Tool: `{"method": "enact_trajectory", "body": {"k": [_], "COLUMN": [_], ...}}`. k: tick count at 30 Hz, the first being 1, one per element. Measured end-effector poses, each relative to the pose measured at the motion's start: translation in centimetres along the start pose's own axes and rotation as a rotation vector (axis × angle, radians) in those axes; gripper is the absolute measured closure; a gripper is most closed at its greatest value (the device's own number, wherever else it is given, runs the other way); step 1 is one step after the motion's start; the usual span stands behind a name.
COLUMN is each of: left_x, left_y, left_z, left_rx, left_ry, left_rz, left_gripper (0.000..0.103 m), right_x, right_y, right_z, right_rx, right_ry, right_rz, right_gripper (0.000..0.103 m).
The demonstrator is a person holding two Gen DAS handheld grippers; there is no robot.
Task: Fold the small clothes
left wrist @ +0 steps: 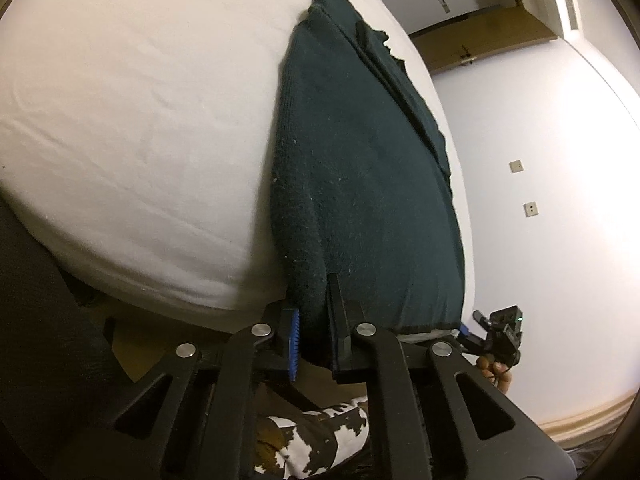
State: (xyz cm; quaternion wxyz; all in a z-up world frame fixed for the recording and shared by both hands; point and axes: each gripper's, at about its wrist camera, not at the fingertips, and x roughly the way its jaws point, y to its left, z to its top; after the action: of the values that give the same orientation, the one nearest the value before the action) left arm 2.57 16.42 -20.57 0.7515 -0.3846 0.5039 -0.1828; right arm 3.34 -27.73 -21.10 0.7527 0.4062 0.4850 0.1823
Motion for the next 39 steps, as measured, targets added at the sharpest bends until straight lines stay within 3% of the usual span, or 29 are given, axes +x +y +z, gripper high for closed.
{"method": "enact_trajectory", "body": {"k": [4, 6, 8, 15, 22, 26, 33, 39], "left_x": [-0.5, -0.7, -1.1, -2.7, -4.7, -5.9, -6.3, -4.9], "left_y": [-0.3, -0.5, -0.4, -1.1, -3.7, -5.2, -5.6, -6.4], "left_z": [0.2, 0.3, 0.3, 0.5, 2.1, 4.4, 9.0, 16.2], "left_rx": [0.0, 0.002, 0.002, 0.003, -0.014, -0.002, -0.033, -0.064], "left_ry": [-0.022, -0.028, -0.034, -0.068, -0.13, -0.179, -0.234, -0.264], "left_rz": [-0.019, -0.024, -0.032, -0.079, -0.219, -0.283, -0.324, -0.33], "left_gripper": [0.095, 0.095, 0.095, 0.095, 0.096, 0.096, 0.096, 0.096], "right_x": [0.1, 0.3, 0.5, 0.1, -1.8, -1.9, 0.1, 2.2], "right_y": [-0.1, 0.0, 0.1, 1.2, 4.6, 7.2, 9.4, 9.7], "right_z": [0.0, -0.1, -0.1, -0.3, 0.9, 2.8, 7.6, 13.9], "right_rx": [-0.001, -0.007, -0.015, -0.048, -0.081, -0.103, -0.093, 0.006], "right_ry": [0.014, 0.026, 0.032, -0.001, -0.07, -0.091, -0.101, -0.148], "right_rz": [-0.023, -0.032, -0.044, -0.046, 0.084, 0.166, 0.206, 0.215], "right_gripper": [0.061, 0.08, 0.093, 0.095, 0.096, 0.096, 0.096, 0.096]}}
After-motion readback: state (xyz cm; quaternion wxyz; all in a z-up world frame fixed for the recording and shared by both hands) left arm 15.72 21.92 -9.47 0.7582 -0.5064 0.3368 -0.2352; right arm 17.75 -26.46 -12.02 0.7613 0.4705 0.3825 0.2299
